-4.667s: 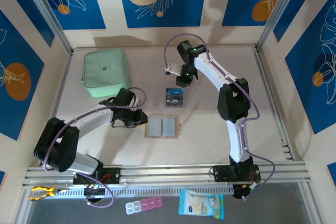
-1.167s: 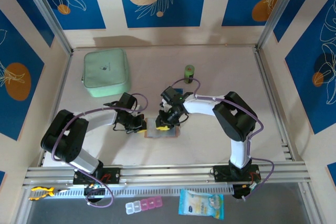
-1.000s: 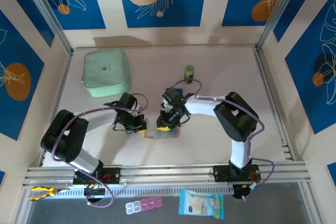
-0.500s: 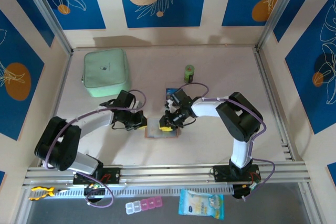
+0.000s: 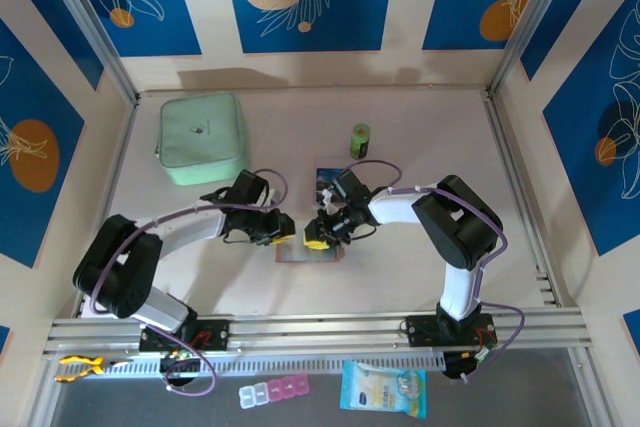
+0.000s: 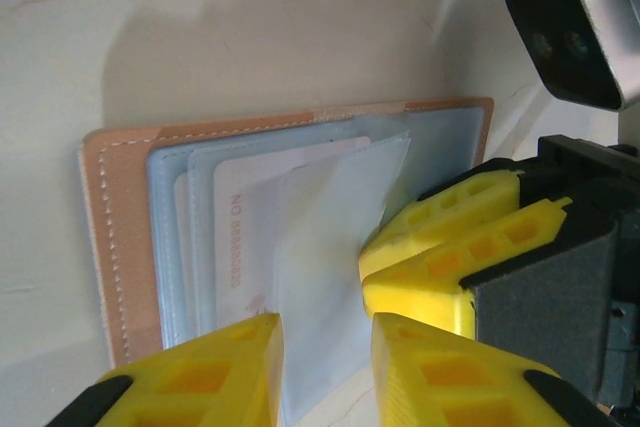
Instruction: Take the credit cards out of the card holder
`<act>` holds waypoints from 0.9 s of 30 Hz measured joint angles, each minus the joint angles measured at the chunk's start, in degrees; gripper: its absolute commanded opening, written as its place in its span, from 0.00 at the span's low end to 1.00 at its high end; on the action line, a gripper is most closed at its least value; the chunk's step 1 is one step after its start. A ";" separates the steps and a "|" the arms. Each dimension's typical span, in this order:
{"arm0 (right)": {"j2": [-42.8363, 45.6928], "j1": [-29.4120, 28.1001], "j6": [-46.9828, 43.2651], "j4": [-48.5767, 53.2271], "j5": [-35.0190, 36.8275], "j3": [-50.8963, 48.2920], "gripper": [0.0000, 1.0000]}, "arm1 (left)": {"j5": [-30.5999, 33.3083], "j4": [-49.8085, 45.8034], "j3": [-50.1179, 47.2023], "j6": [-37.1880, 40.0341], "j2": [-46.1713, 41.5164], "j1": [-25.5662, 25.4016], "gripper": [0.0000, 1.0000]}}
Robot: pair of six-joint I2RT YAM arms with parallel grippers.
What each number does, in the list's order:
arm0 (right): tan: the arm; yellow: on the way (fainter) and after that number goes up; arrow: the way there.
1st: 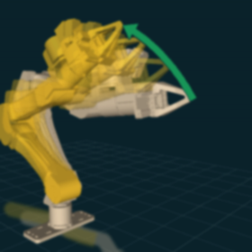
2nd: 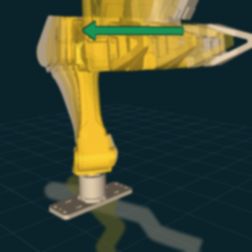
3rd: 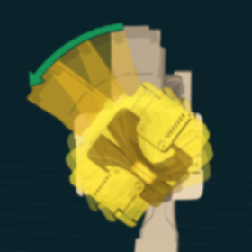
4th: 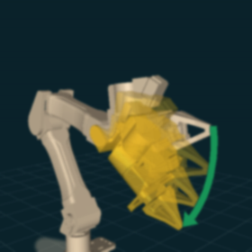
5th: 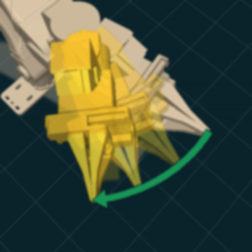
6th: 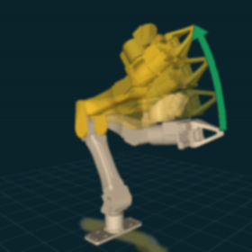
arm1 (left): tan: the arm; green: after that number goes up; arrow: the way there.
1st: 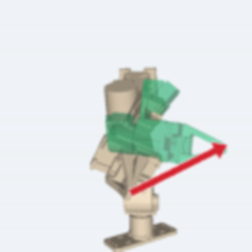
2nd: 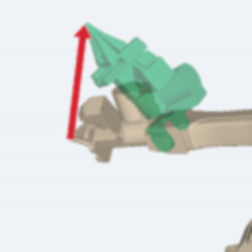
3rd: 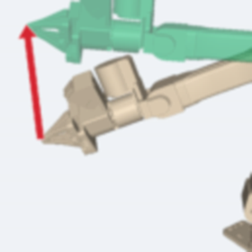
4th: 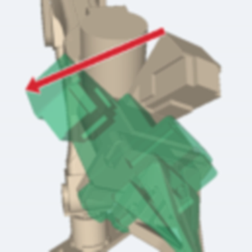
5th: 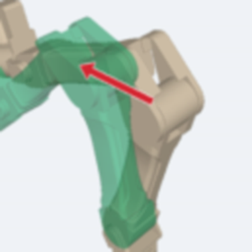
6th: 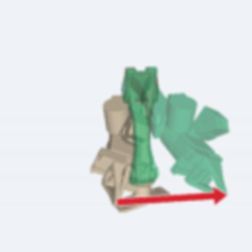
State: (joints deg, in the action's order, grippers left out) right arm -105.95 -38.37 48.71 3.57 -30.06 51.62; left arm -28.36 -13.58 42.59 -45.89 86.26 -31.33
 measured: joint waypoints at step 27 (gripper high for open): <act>0.04 0.04 0.46 -1.51 -0.48 -0.74 0.24 | -0.81 2.91 -0.59 -1.27 3.61 -0.42 0.21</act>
State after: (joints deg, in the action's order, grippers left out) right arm -105.91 -38.33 49.17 2.07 -30.55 50.87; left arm -29.17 -10.68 42.00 -47.16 89.86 -31.75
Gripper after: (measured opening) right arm 0.237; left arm 0.229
